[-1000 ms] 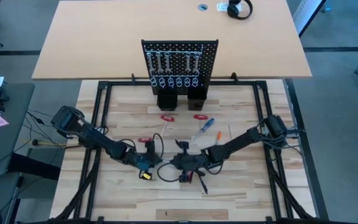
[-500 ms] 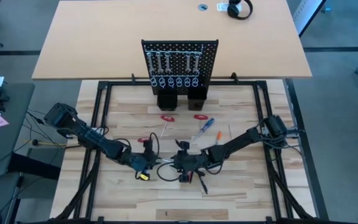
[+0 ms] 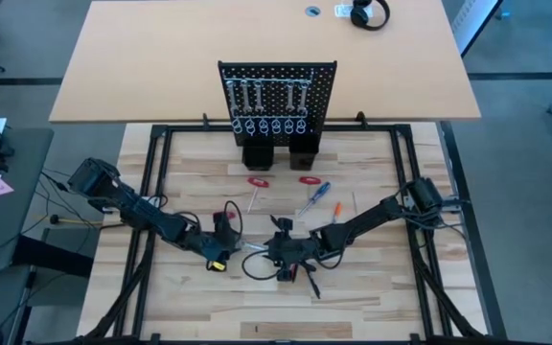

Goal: Hang tools onto peg board
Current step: Hang the wrench on the peg board

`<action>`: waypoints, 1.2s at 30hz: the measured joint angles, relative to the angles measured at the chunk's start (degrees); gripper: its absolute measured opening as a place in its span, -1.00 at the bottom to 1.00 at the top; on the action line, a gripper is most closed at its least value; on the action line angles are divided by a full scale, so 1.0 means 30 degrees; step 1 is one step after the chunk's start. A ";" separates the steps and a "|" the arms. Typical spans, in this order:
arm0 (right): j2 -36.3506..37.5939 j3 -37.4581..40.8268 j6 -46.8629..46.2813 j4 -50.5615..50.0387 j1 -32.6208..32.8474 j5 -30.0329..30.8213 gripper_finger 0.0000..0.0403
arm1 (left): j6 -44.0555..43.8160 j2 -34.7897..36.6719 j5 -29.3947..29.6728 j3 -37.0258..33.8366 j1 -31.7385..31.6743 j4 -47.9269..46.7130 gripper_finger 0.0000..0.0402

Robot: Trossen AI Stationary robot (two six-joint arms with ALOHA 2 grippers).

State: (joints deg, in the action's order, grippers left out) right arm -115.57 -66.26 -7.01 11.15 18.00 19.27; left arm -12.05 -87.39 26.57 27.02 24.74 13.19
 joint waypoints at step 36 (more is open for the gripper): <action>-0.0015 0.0088 0.0794 0.0705 0.0029 -0.0513 -0.19 | 0.0312 -0.1713 -0.3923 -0.1508 -0.0933 0.5118 -0.93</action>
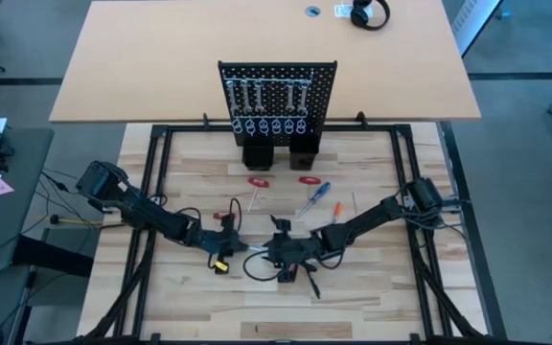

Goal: Hang tools onto peg board
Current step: Hang the wrench on the peg board

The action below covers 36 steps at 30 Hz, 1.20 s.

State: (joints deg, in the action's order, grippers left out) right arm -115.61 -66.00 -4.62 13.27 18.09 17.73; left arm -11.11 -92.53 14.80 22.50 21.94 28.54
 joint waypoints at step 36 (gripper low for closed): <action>-0.1879 0.1704 0.0546 0.6825 -0.0707 -0.3531 0.09 | -0.2212 0.1468 0.4003 0.3297 0.2381 -0.8361 -0.15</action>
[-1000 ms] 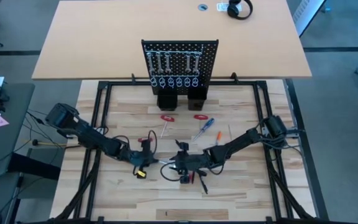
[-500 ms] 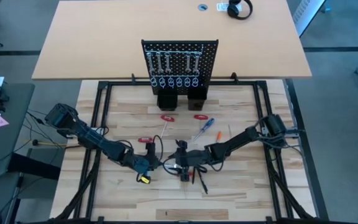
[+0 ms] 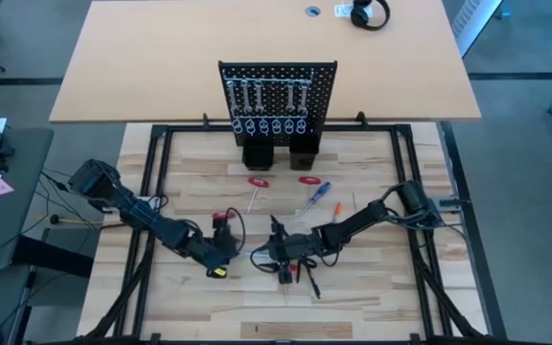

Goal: Hang tools onto peg board
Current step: Hang the wrench on the peg board

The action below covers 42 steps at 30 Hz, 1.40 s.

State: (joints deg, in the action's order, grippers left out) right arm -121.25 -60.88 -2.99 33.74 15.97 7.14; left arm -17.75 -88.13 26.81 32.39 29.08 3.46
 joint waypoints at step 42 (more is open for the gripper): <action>0.0050 -0.0007 -0.0568 -0.0164 0.0013 0.0000 0.06 | -0.3668 -0.2174 -0.0288 -0.1119 0.2420 0.3115 -0.43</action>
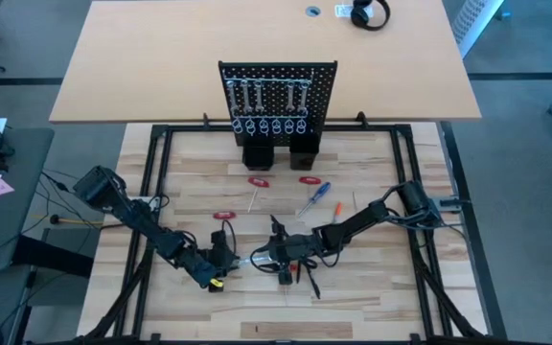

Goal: Hang tools onto peg board
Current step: Hang the wrench on the peg board

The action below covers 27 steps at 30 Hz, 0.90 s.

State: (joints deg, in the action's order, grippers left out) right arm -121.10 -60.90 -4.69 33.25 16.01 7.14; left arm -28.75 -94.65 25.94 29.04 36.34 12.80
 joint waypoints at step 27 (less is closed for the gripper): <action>-0.1326 -0.4007 0.0756 -0.7098 -0.0158 0.0809 0.23 | 0.0416 0.0721 0.0259 -0.0058 -0.0132 -0.0474 -0.72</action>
State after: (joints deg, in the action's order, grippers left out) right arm -125.08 -72.93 -2.42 11.96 15.53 9.56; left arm -27.51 -92.49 26.72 28.86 35.94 11.38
